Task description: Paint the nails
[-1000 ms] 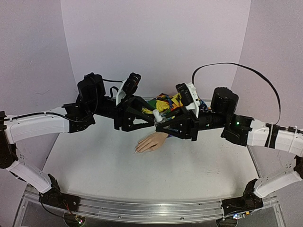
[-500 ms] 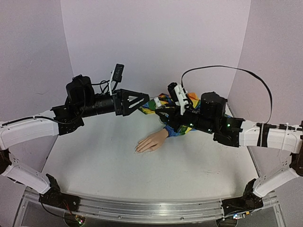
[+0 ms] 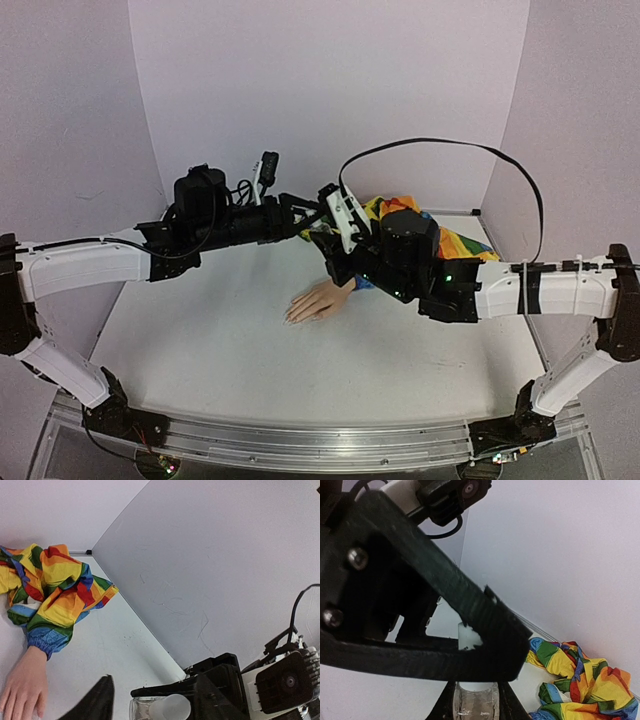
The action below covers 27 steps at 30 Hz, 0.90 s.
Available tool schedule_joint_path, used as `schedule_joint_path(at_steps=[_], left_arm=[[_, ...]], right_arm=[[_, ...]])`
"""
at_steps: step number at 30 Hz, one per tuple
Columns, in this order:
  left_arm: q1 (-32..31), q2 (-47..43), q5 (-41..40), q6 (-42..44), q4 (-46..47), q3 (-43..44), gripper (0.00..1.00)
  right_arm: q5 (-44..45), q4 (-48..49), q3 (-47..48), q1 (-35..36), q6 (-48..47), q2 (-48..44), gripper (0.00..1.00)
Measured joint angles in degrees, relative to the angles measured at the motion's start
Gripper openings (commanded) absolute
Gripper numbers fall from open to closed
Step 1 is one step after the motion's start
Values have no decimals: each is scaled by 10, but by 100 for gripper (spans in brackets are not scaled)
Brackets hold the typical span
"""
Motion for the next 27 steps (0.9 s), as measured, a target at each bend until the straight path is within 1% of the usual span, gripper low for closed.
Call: schedule_joint_path(at_steps=[5,9,12,13,18,20,21,23,25,27], left_arm=[[0,1,-10,-9,0,4,33],[-2,4,-9,-12,2,5,13],[-3,8,-10,2,4,7,2],[-2,9,-8,3,4,7,0],[0,9,10,30,5,7,0],[2,9,43,57,10,8,0],[3,9,62,68,14,9,0],[7,10,135,105,25,16,0],[9,11,226,139,43,30,0],[5,10,321,179,70,42,0]], right_arm=[[21,7,3,6,-7,6,0],[30,6,10,9,-11,14,0],[35,2,11,10,-10,17,0],[35,1,11,10,-9,17,0],[13,-8,10,7,4,11,0],[-35,-20,2,-4,17,-7,0],[-75,-24,-5,-14,27,-20,0],[-211,-29,-22,-52,56,-53,0],[-380,-25,-31,-87,92,-80,0],[-524,-9,-31,-105,132,-92,0]])
